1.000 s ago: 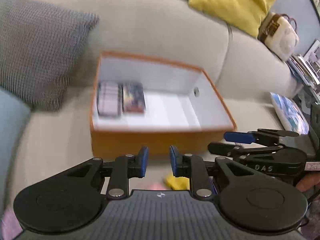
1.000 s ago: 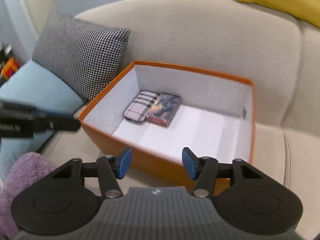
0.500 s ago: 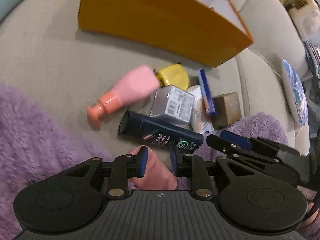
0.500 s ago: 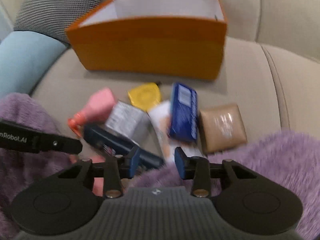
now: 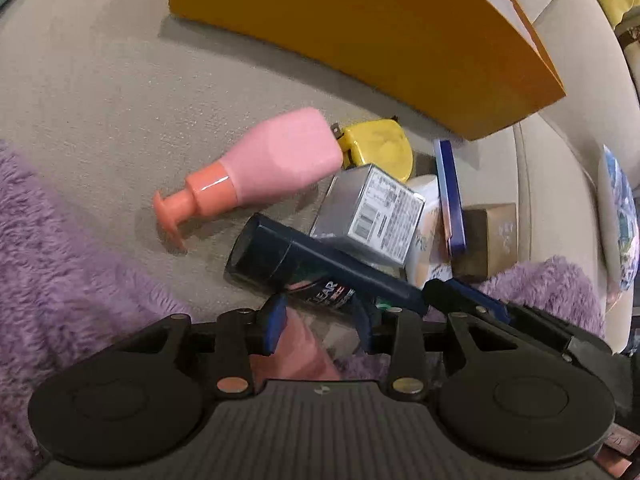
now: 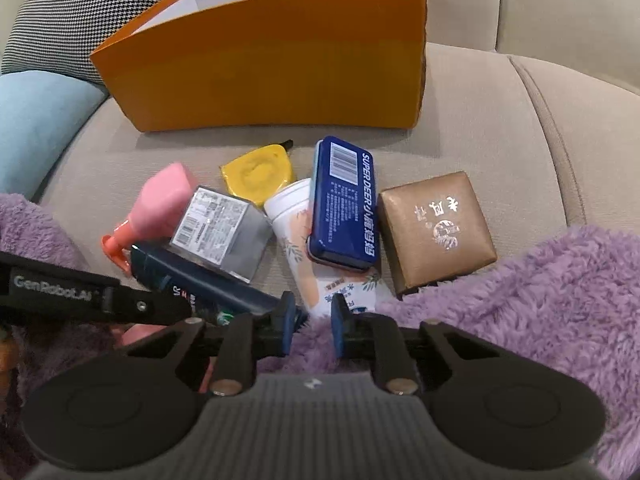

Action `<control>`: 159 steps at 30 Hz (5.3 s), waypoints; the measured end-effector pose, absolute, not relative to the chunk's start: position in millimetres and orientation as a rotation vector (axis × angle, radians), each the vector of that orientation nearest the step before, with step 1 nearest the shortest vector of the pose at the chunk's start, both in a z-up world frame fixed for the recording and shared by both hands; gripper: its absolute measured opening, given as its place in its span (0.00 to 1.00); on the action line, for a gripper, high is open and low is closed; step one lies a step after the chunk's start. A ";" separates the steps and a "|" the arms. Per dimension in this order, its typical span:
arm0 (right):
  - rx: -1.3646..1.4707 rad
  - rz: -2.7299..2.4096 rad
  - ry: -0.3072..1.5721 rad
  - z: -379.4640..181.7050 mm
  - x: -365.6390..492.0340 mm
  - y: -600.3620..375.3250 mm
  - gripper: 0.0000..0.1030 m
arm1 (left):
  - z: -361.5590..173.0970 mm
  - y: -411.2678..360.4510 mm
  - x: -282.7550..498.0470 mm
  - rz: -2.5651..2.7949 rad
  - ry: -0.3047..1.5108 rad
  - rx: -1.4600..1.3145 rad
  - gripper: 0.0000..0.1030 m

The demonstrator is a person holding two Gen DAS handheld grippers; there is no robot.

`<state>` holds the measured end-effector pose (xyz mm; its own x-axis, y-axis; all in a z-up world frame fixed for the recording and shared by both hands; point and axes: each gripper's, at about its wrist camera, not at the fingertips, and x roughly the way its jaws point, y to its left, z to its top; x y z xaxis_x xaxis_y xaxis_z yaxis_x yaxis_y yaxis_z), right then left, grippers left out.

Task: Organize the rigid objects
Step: 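Move both tools back to the pile of items, then grasp the black CLEAR bottle with the left tool while the right grasps the white cup, then lift and carry the CLEAR bottle and white cup with both tools into the orange box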

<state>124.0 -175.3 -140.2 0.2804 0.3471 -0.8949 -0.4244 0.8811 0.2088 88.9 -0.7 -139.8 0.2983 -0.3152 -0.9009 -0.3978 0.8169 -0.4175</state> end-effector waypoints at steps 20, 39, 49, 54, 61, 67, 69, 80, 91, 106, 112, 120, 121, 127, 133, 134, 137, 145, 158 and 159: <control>-0.235 0.447 1.181 -165.8 147.1 -143.2 0.56 | -156.1 1.7 102.2 0.218 1.302 -0.844 0.70; 0.001 0.586 1.141 -130.4 138.1 -164.5 0.00 | -101.6 -14.8 105.3 0.043 1.113 -0.493 0.46; -0.073 0.489 1.224 -157.3 152.7 -163.6 0.36 | -110.5 -8.7 111.2 0.048 1.109 -0.504 0.46; -0.118 0.478 1.207 -166.0 162.2 -156.4 0.52 | -113.6 -7.5 110.1 0.030 1.113 -0.513 0.46; -0.042 0.492 1.231 -174.8 172.6 -164.9 0.49 | -114.7 -2.8 107.7 0.015 1.106 -0.539 0.45; 0.004 0.513 1.191 -155.1 161.5 -173.1 0.48 | -106.0 0.3 98.7 -0.026 1.076 -0.511 0.44; 0.006 0.530 1.171 -147.5 159.2 -173.3 0.48 | -100.6 -1.9 95.3 -0.042 1.053 -0.493 0.43; -0.021 0.612 1.055 -106.2 135.6 -159.7 0.48 | -73.3 0.3 80.2 -0.043 0.950 -0.425 0.41; -0.025 0.671 1.129 -124.8 142.0 -138.1 0.49 | -90.1 25.1 93.6 0.016 0.942 -0.519 0.41; -0.058 0.667 1.131 -132.4 160.7 -122.5 0.48 | -99.7 19.3 98.5 -0.022 0.967 -0.537 0.41; -0.035 0.673 1.098 -117.6 154.1 -131.1 0.47 | -88.9 19.7 90.6 -0.042 0.944 -0.539 0.41; -0.001 0.677 1.046 -91.6 143.0 -147.0 0.47 | -62.2 15.9 78.4 -0.072 0.883 -0.542 0.40; 0.000 0.676 1.037 -88.1 141.8 -148.6 0.47 | -58.1 15.6 77.1 -0.075 0.874 -0.542 0.40; 0.007 0.678 0.980 -67.0 136.4 -154.9 0.47 | -36.8 17.9 72.6 -0.085 0.834 -0.543 0.40; 0.007 0.678 0.923 -45.5 137.6 -157.6 0.47 | -8.1 22.5 77.8 -0.096 0.801 -0.499 0.40; 0.007 0.680 0.914 -41.5 138.9 -157.6 0.47 | -2.9 22.9 80.0 -0.097 0.794 -0.487 0.40; 0.011 0.688 0.884 -27.8 146.7 -156.1 0.47 | 16.9 26.1 89.9 -0.109 0.767 -0.450 0.40; -0.011 0.699 0.788 8.6 190.2 -145.5 0.47 | 58.6 44.9 138.9 -0.154 0.728 -0.396 0.40; -0.063 0.645 0.898 -37.6 293.4 -115.9 0.47 | 4.7 59.5 239.8 -0.147 0.926 -0.385 0.40; -0.078 0.641 0.916 -46.2 300.1 -112.9 0.47 | -2.8 60.0 245.7 -0.148 0.942 -0.389 0.40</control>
<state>300.1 -112.9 -46.2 0.4376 0.4833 -0.7582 -0.5473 0.8123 0.2019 245.7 60.0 -2.8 0.5838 -0.2912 -0.7579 -0.0443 0.9207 -0.3879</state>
